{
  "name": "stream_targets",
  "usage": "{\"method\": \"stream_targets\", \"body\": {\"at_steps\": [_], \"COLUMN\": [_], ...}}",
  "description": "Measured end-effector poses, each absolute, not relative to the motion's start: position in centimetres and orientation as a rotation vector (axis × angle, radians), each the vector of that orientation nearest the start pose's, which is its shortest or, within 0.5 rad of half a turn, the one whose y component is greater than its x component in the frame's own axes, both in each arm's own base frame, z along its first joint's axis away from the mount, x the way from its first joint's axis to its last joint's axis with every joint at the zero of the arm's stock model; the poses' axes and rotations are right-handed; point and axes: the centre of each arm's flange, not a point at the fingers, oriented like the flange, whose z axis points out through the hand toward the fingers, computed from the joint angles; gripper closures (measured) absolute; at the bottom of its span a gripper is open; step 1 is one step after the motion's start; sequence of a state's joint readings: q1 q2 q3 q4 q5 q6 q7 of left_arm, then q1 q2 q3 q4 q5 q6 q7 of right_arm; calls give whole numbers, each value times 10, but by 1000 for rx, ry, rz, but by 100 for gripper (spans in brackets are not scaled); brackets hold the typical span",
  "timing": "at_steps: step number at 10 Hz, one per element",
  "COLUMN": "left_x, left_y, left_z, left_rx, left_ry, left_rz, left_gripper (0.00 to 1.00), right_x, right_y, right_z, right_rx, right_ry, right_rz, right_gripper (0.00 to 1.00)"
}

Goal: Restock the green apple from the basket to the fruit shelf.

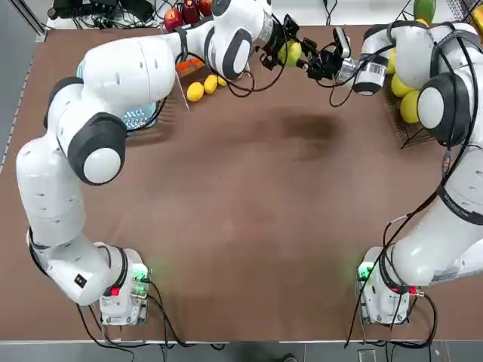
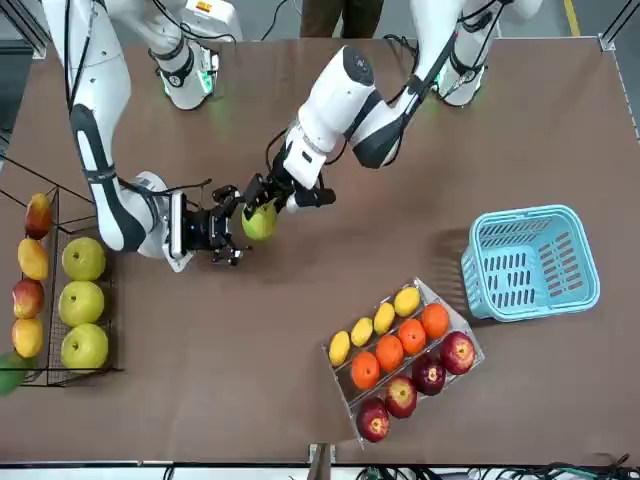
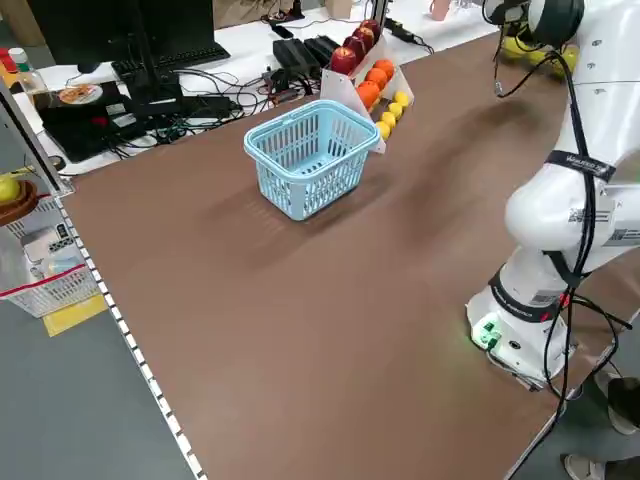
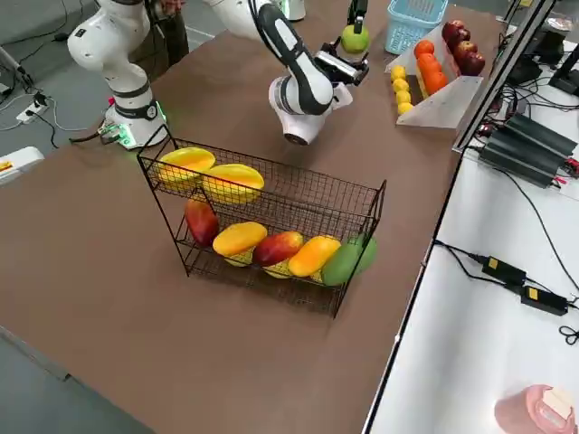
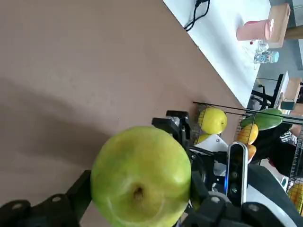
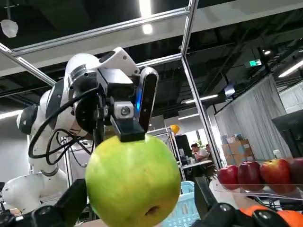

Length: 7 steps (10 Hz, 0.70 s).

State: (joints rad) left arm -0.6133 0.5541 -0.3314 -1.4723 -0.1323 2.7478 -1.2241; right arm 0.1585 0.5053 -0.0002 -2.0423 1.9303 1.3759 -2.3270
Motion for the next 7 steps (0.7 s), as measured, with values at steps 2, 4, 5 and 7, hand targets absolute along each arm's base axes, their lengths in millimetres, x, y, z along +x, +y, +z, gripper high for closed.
{"method": "stream_targets", "body": {"at_steps": [2, 4, 5, 7], "left_x": [486, 477, 475, 475], "left_y": [-576, -591, -594, -595], "left_z": [455, 442, 440, 442], "left_rx": [2301, 2321, 2326, 2325], "left_ry": [587, 591, 596, 598], "left_rz": [174, 187, 197, 198], "left_gripper": [15, 15, 15, 14], "right_x": [550, 543, 541, 541], "right_y": [214, 223, 221, 221], "right_z": [266, 262, 260, 261], "right_rx": [-1013, -1011, -1017, -1008], "right_ry": [-792, -787, -784, -781], "right_rz": [-1183, -1167, -1168, -1169], "right_gripper": [0, 3, 8, 8]}}
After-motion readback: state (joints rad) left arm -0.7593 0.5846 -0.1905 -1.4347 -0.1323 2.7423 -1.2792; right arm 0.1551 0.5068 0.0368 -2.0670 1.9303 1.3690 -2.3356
